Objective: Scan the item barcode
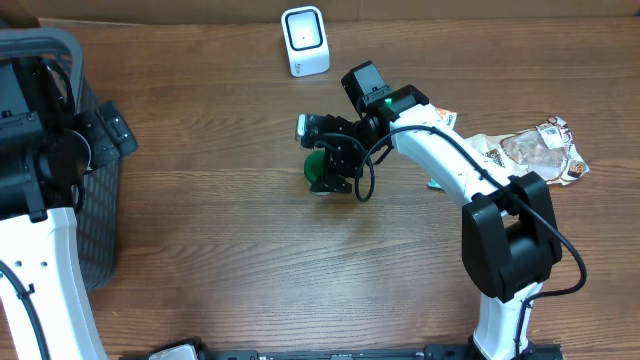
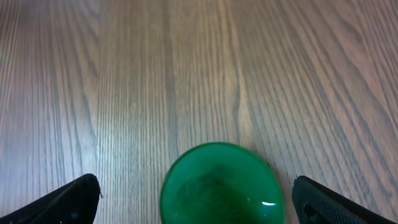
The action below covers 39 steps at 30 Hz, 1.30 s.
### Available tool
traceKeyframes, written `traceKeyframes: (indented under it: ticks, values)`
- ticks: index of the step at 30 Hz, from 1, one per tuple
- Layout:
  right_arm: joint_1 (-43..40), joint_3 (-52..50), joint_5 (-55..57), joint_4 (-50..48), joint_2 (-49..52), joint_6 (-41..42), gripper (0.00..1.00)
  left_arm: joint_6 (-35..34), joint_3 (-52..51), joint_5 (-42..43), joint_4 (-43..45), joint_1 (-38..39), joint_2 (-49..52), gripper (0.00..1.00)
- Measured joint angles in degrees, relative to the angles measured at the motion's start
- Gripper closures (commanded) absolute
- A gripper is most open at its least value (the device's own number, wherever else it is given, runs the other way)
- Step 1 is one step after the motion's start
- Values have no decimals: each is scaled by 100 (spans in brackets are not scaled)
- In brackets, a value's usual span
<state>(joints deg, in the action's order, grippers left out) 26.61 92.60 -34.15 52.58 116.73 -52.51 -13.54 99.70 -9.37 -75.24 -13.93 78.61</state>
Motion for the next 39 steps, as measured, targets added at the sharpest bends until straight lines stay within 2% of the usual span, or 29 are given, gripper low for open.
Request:
traceKeyframes:
  ticks: [3, 9, 12, 16, 21, 23, 24, 26, 32, 39]
  values:
    - [-13, 227, 190, 31, 2, 949, 0, 0, 0, 0, 0, 0, 0, 0]
    - [-20, 1134, 988, 247, 0, 3943, 0, 0, 0, 0, 2, 0, 0, 0]
    - [107, 1222, 1878, 570, 0, 5668, 0, 0, 0, 0, 2, 0, 0, 0]
    - [535, 1091, 2983, 643, 0, 7007, 0, 0, 0, 0, 0, 0, 0, 0]
    - [1123, 1010, 3429, 507, 0, 7613, 0, 0, 0, 0, 0, 0, 0, 0]
    - [1274, 1010, 3499, 507, 0, 7715, 16, 0, 0, 0, 2, 0, 0, 0]
    - [1300, 1010, 3526, 522, 0, 7772, 17, 0, 0, 0, 0, 0, 0, 0]
    - [1316, 1010, 3685, 623, 0, 7997, 17, 0, 0, 0, 0, 0, 0, 0]
    - [1217, 1001, 4406, 874, 2, 8911, 0, 0, 0, 0, 2, 0, 0, 1]
    - [1200, 1001, 4157, 682, 256, 9038, 0, 0, 0, 0, 0, 0, 0, 0]
